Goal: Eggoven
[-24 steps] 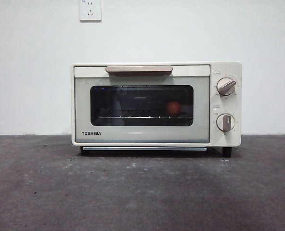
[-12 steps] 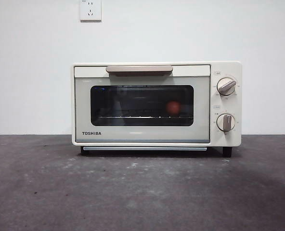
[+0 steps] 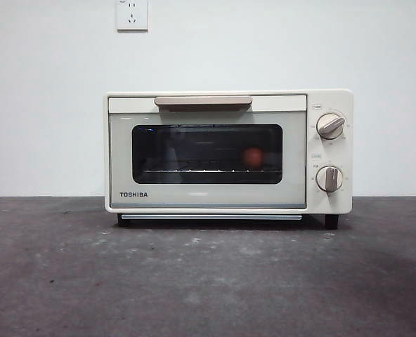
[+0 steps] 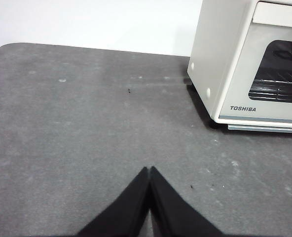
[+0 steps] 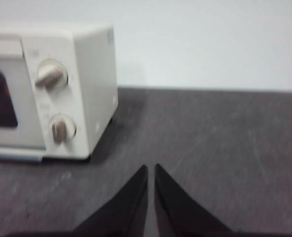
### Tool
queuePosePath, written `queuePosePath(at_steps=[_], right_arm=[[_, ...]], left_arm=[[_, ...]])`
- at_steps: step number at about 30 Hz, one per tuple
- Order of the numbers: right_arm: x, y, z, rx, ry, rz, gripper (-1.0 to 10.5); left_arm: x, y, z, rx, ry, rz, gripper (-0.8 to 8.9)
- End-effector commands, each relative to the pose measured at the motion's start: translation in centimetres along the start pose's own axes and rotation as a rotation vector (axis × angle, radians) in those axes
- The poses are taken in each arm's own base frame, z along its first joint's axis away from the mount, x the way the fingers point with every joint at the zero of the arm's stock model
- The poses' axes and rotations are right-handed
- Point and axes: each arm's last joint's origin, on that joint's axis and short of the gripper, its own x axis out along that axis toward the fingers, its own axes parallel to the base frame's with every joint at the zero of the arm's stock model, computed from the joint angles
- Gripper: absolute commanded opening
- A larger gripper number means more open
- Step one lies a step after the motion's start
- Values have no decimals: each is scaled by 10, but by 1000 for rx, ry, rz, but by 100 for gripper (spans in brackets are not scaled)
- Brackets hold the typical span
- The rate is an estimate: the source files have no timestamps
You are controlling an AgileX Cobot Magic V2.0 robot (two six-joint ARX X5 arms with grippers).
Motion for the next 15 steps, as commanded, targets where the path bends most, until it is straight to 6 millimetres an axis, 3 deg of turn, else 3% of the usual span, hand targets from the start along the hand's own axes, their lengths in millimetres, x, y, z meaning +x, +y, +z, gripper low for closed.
queuePosePath(at_steps=[1, 6, 15], right_arm=[[0, 0, -5, 4, 42, 2, 5], [-1, 0, -14, 20, 133, 1, 5], [0, 0, -12, 18, 115, 2, 5]], left_arm=[[2, 1, -9, -8, 27, 3, 8], [2, 1, -9, -8, 28, 3, 8], [2, 1, -9, -8, 26, 3, 8]])
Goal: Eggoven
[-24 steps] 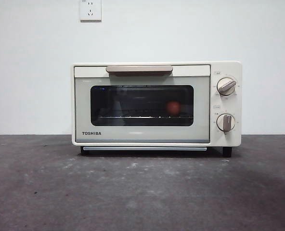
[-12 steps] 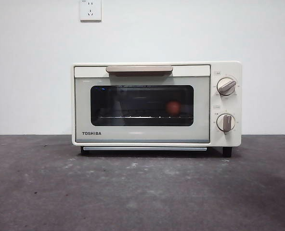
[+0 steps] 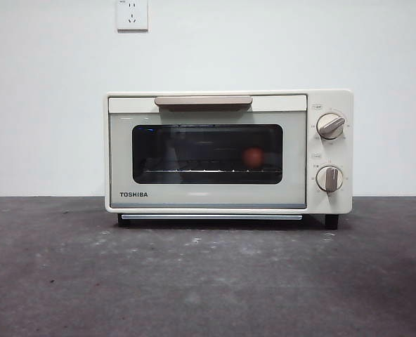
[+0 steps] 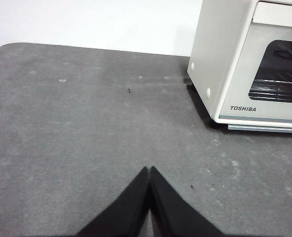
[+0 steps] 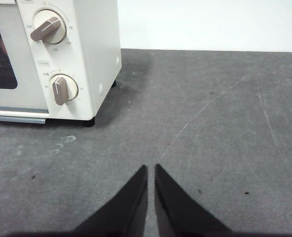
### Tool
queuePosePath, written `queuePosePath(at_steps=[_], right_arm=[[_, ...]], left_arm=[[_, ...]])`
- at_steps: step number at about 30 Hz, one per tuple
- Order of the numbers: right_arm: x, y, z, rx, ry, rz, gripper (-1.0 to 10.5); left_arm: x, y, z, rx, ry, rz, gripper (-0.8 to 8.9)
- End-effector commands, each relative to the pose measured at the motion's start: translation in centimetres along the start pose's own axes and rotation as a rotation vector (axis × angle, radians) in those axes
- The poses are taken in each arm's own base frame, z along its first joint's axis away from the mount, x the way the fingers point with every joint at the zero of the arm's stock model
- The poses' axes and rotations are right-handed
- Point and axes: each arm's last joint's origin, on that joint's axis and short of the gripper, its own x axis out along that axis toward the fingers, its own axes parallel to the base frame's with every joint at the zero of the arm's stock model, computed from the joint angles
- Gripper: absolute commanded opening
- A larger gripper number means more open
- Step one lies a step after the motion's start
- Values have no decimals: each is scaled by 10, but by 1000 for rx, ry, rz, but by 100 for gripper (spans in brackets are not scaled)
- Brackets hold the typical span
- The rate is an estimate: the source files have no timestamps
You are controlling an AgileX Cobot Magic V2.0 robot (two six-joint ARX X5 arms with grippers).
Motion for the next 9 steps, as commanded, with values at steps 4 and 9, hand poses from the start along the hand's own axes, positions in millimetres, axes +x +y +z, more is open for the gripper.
queuePosePath(at_steps=[4, 9], right_arm=[[0, 0, -1, 3, -4, -1, 5], [0, 0, -1, 3, -4, -1, 5]], left_arm=[[2, 1, -9, -7, 26, 3, 8], [2, 1, -8, -6, 20, 2, 8]])
